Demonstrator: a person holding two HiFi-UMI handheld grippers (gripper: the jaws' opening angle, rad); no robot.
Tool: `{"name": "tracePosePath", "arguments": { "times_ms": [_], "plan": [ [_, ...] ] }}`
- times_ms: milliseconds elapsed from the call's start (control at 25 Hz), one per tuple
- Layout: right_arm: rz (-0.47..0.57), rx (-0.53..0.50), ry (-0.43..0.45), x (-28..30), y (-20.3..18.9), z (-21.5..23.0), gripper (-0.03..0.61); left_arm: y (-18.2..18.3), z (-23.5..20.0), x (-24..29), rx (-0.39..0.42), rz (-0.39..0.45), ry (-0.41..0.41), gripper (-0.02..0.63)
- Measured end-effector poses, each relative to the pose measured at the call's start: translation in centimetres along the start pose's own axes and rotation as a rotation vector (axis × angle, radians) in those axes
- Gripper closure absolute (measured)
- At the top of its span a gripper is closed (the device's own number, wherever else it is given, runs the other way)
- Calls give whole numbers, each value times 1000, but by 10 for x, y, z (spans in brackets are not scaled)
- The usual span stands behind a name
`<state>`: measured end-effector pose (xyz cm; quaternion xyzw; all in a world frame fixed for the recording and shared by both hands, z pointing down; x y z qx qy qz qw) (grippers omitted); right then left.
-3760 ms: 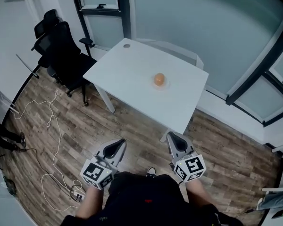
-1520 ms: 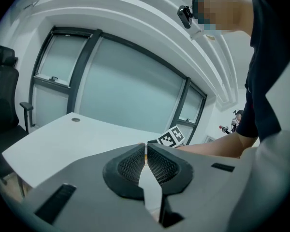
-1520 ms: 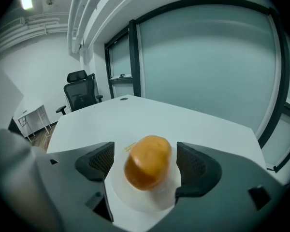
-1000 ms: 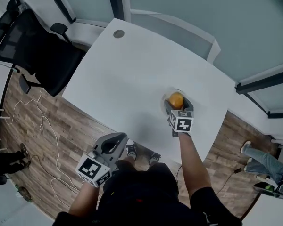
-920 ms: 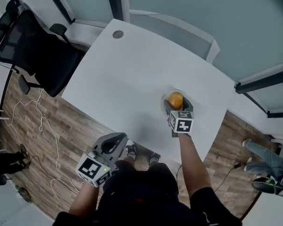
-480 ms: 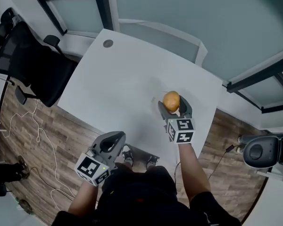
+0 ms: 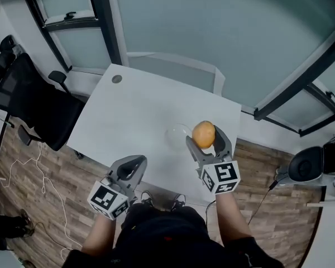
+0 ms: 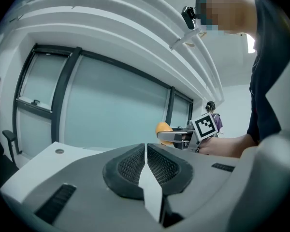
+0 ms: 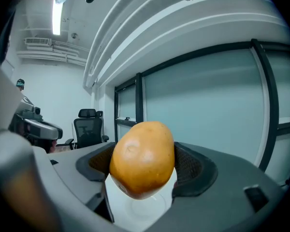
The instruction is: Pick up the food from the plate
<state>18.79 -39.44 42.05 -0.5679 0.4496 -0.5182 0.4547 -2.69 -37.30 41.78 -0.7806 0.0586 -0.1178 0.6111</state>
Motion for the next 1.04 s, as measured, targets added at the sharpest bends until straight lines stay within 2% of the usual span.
{"name": "tracePosePath", "arguments": {
  "times_ms": [240,360,640,1040],
  "plan": [
    [85,-9,-26,-56,39,19,193,46,19,6,107,32,-1,580],
    [128,-8,-34,-79,52,23,193,57,29,13,152,36,-20,580],
    [166,-24,-36,-104,66,25,193,63,44,27,165,57,-64,580],
    [168,-25,-30,-105,69,23,193,64,47,26,164,48,-68,580]
  ]
}}
Point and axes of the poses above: the fingertips, and each gripper's own axes: x forward along the fingers, z to its right, y out of its top, the point moved 3 cm from there along -x, backward along the fingers, and after that the axes turned 14 degrees about -y, right-handed, at the moved point
